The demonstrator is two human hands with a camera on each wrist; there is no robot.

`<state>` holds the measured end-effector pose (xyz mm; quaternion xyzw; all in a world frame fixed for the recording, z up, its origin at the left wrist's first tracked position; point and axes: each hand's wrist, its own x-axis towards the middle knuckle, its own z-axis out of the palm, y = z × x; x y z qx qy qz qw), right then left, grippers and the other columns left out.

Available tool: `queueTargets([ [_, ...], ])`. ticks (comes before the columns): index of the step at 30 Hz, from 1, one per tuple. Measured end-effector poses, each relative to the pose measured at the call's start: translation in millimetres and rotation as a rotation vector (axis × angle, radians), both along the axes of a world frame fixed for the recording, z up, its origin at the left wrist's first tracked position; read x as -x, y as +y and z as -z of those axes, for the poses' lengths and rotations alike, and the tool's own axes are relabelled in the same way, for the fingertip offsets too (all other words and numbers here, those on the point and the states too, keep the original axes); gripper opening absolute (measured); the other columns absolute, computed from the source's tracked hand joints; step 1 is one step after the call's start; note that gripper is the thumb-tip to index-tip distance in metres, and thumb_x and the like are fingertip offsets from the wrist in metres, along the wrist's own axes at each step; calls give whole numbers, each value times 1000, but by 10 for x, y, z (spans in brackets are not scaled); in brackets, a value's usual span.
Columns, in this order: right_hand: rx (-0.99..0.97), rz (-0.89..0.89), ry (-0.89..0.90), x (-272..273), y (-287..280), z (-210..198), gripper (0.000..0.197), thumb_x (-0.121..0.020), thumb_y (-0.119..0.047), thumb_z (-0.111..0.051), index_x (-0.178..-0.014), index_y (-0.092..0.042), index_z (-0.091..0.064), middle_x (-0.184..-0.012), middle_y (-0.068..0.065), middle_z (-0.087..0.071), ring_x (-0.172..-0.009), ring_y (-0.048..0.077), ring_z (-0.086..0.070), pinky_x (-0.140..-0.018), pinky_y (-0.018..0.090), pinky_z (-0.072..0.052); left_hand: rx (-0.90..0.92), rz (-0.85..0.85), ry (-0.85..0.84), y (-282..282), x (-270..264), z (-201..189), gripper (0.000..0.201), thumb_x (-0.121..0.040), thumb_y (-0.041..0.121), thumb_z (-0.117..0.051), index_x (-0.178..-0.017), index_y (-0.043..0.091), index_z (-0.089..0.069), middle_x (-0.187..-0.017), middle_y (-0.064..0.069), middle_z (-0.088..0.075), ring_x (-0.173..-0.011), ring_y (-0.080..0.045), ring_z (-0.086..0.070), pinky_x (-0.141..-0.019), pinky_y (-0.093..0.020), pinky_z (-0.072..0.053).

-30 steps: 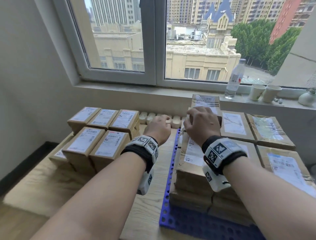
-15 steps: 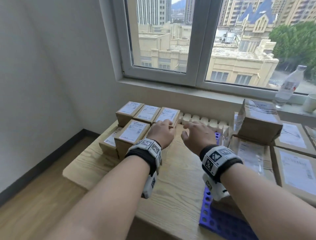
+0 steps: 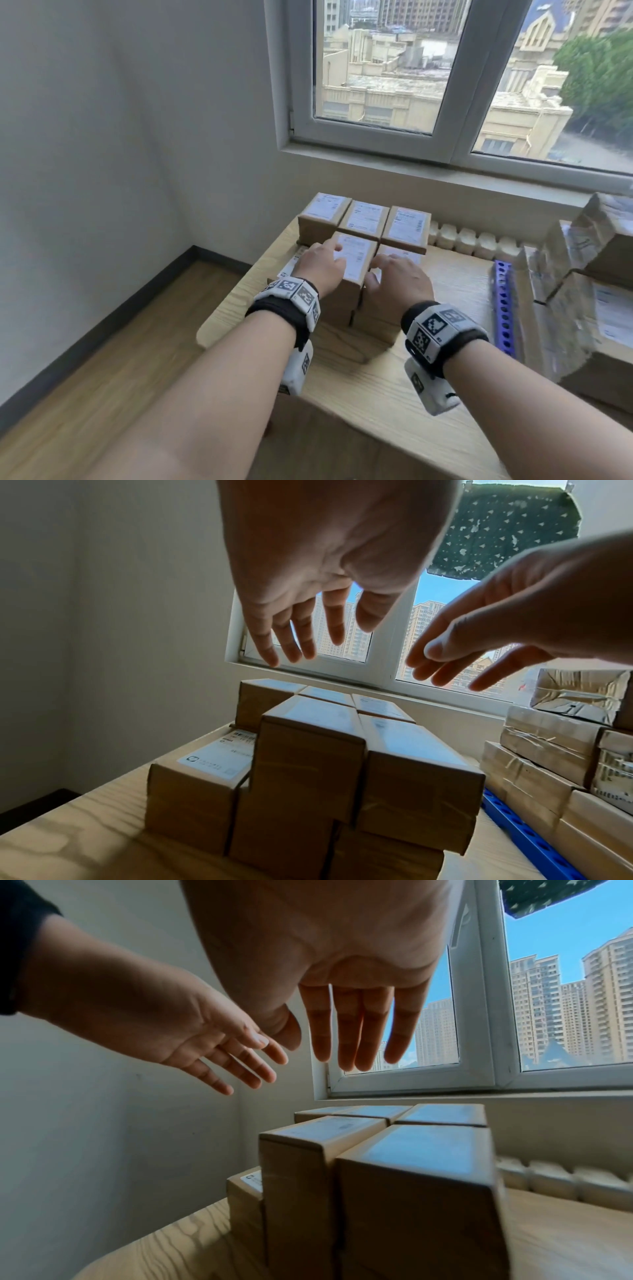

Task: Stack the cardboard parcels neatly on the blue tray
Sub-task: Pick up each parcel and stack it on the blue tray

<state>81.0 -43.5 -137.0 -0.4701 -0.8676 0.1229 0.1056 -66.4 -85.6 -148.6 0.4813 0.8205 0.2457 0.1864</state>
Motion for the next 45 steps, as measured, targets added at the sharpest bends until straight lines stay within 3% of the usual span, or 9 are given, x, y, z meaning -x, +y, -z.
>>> queueTargets([
  [6,93,67,44,385,-248,215,40,-97,-30,-47,-133,-15,-54,-126,5,-58,-119,22,-51,-96,35,-43,6,30,-103,-118,382,225,42,-98,31,-44,-139,19,-47,-142,-8,-48,-128,-24,-48,-107,-40,-40],
  [13,132,143,71,615,-108,250,42,-97,-30,-47,-136,-15,-51,-133,5,-56,-124,22,-48,-101,35,-39,-8,66,-103,89,539,296,43,-98,30,-45,-140,19,-46,-142,-6,-49,-127,-25,-47,-104,-38,-42],
  [19,169,219,99,719,264,356,41,-97,-31,-49,-136,-17,-52,-135,3,-54,-126,21,-45,-100,34,-38,-2,67,-121,491,662,363,46,-98,31,-47,-142,19,-42,-143,-7,-47,-127,-25,-48,-105,-39,-41],
  [27,204,293,86,814,741,425,40,-96,-29,-49,-133,-17,-54,-133,4,-54,-124,21,-47,-99,33,-39,96,32,-159,949,802,454,50,-100,37,-44,-147,21,-35,-149,-2,-42,-131,-23,-44,-101,-32,-35],
  [35,240,342,90,873,855,512,39,-95,-28,-50,-133,-16,-54,-128,2,-57,-117,20,-52,-93,31,-39,256,21,-378,1148,856,670,63,-96,35,-48,-151,11,-27,-149,-10,-42,-133,-29,-43,-108,-39,-37],
  [39,259,378,96,894,855,476,39,-97,-27,-50,-134,-15,-53,-130,3,-58,-117,21,-53,-97,32,-40,271,33,-432,1195,898,682,58,-95,35,-49,-146,9,-34,-143,-11,-49,-128,-30,-48,-107,-41,-40],
  [45,289,409,128,950,799,501,43,-96,-26,-51,-138,-17,-47,-125,6,-57,-111,25,-53,-92,34,-42,256,27,-479,1219,942,700,50,-98,31,-46,-140,5,-43,-138,-12,-52,-123,-30,-52,-105,-42,-42],
])
